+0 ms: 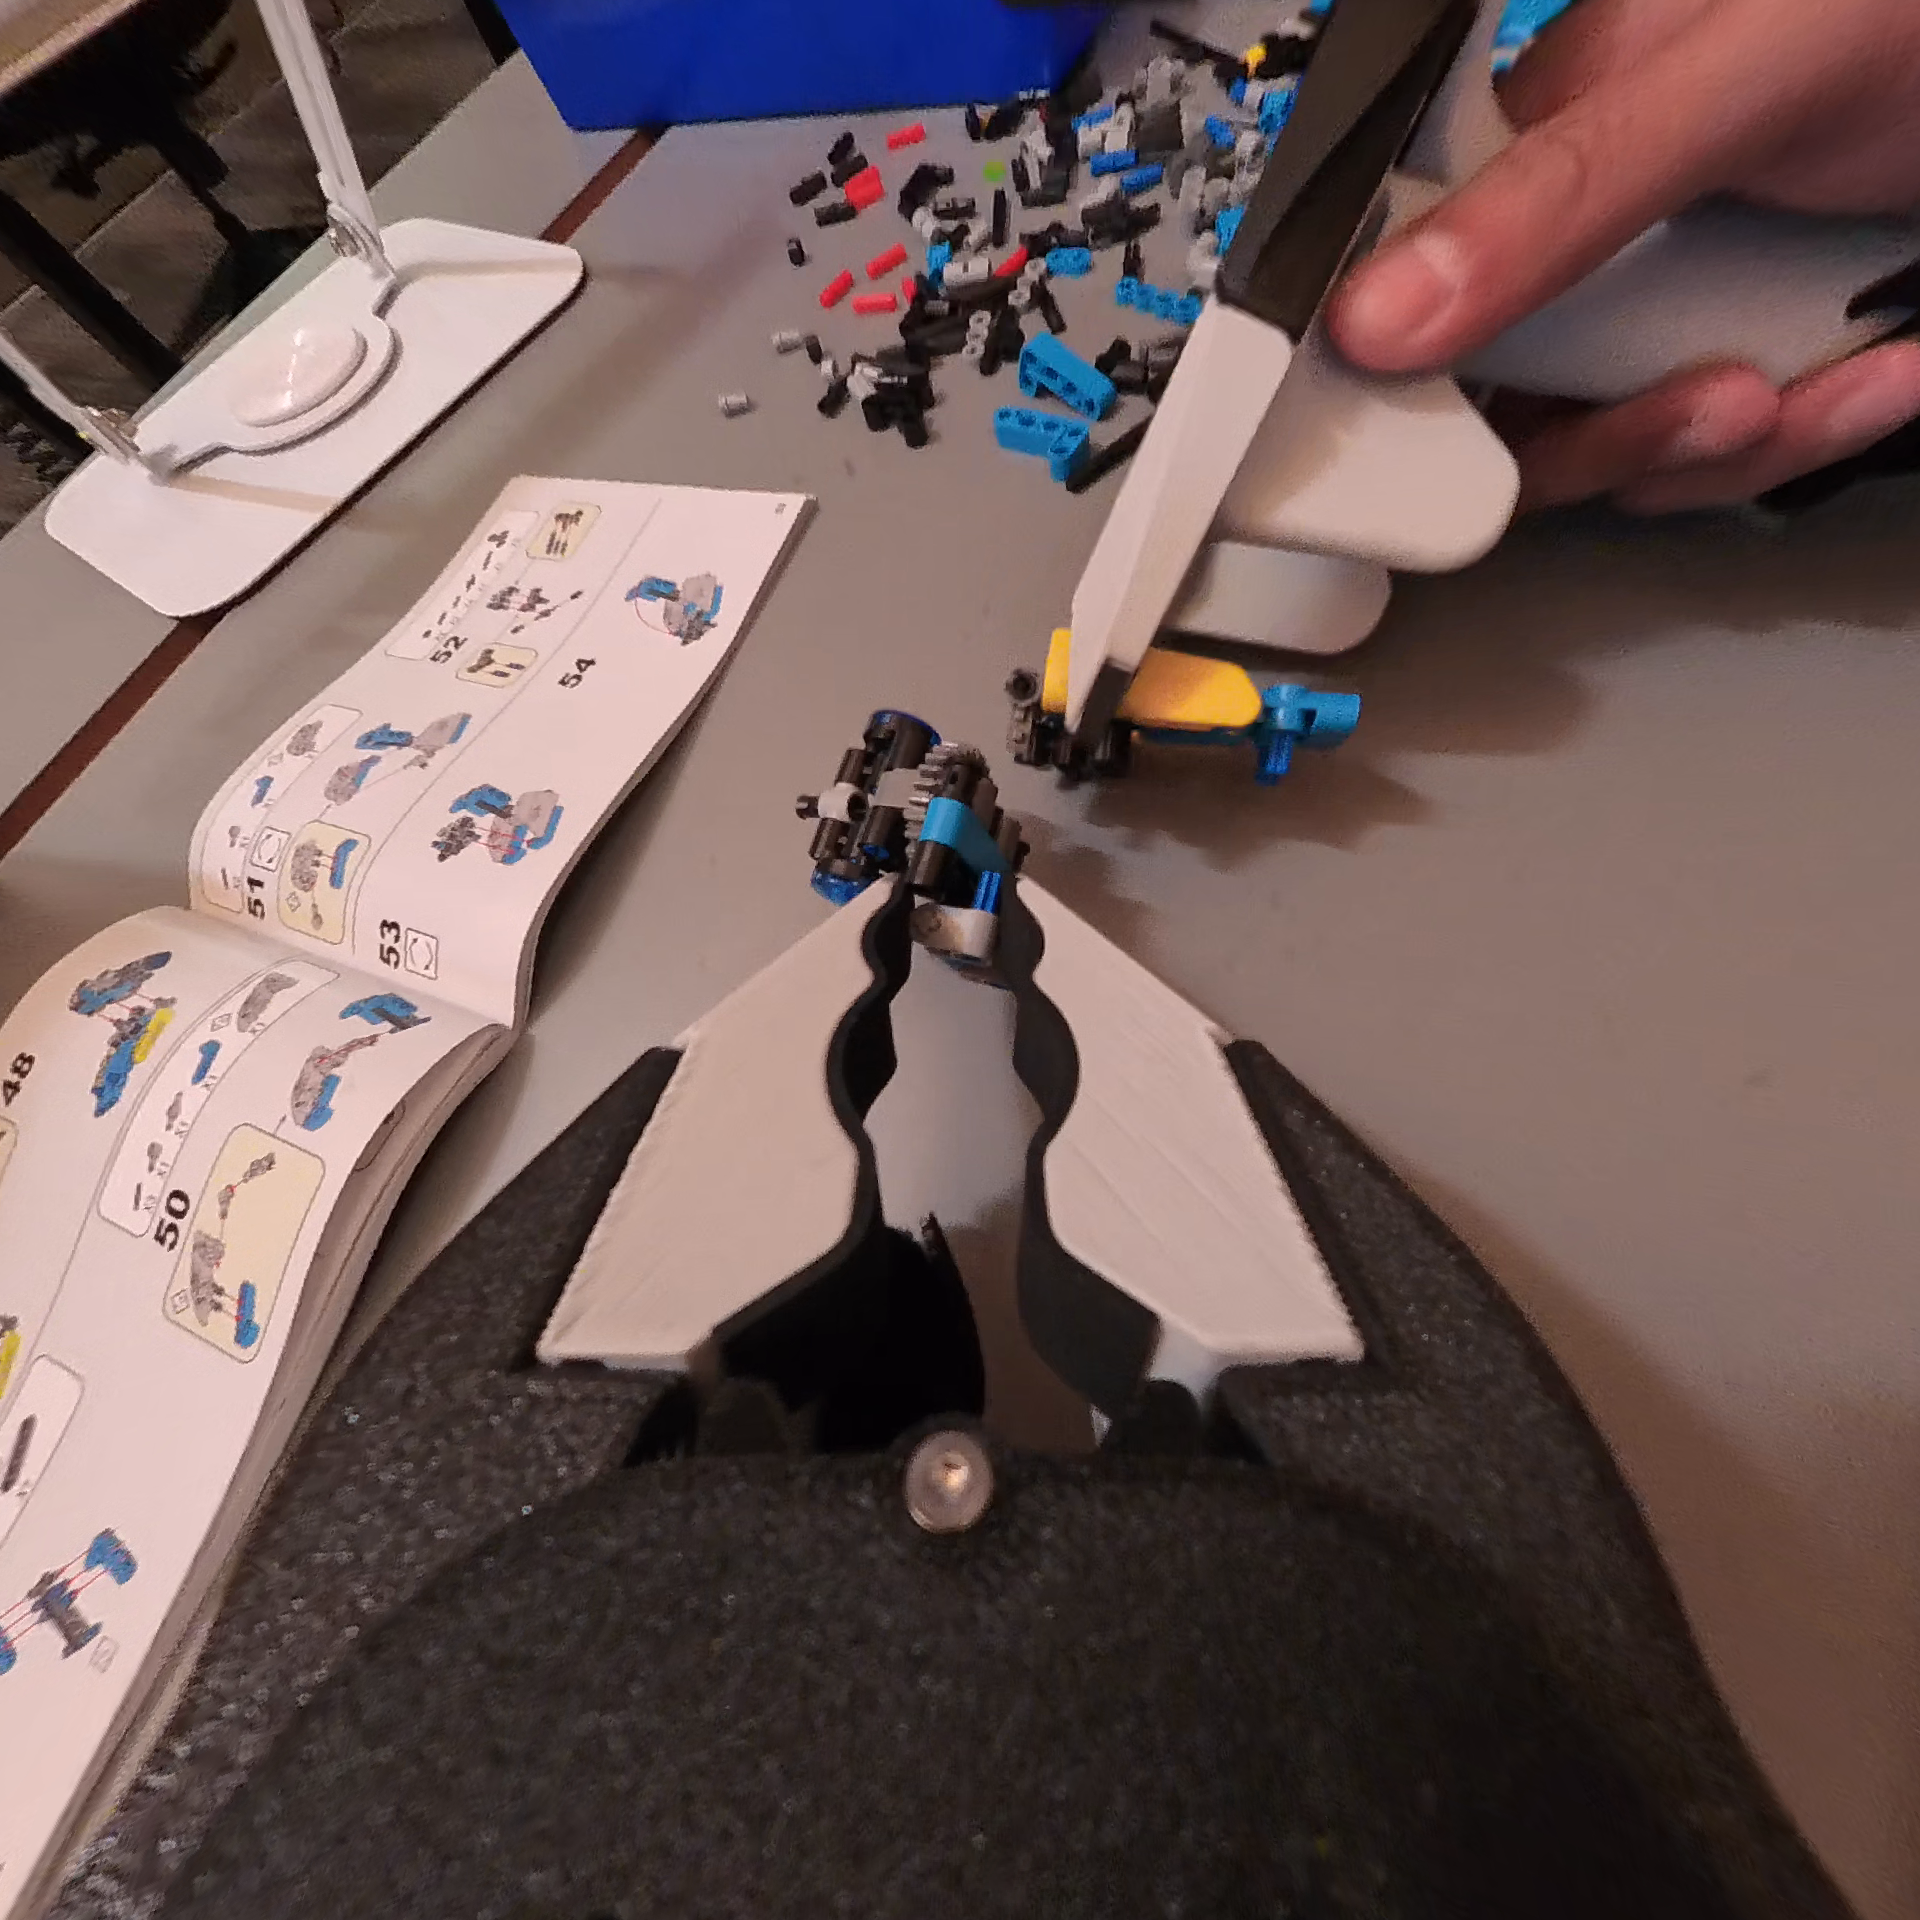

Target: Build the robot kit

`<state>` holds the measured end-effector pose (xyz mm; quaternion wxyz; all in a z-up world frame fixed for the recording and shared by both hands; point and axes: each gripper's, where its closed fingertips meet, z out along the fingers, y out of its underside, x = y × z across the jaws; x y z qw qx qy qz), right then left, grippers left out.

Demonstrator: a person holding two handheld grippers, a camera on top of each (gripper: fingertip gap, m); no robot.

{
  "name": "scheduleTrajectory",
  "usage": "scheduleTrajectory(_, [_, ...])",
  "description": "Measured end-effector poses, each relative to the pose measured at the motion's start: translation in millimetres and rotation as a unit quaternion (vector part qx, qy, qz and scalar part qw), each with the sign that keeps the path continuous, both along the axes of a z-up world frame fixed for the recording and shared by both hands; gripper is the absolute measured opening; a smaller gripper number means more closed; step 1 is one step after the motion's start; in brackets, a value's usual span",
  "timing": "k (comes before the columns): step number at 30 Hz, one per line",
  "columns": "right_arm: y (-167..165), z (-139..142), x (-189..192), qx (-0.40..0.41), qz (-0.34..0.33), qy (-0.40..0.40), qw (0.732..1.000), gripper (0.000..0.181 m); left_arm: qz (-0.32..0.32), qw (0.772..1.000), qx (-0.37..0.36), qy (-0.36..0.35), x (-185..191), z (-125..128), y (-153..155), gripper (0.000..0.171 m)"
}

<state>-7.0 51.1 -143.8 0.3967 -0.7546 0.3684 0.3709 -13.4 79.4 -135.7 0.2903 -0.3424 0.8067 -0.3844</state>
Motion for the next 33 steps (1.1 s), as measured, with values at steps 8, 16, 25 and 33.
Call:
scheduleTrajectory(8, [0,-2,-2,0.003,0.049,-0.053,0.997,0.042,-0.007,0.998,0.045,-0.031,5,-1,-6,0.016])
scheduleTrajectory(16, [-1,-3,3,0.004,0.068,-0.098,0.993,0.042,-0.020,0.999,0.026,-0.031,15,3,-14,0.016])
scheduleTrajectory(25, [-5,-9,19,-0.034,0.056,-0.218,0.974,0.041,-0.036,0.997,0.055,-0.049,14,1,-20,0.016])
scheduleTrajectory(33, [-2,37,5,0.115,0.036,-0.016,0.993,0.040,-0.035,0.996,0.084,-0.008,0,-13,-3,0.016])
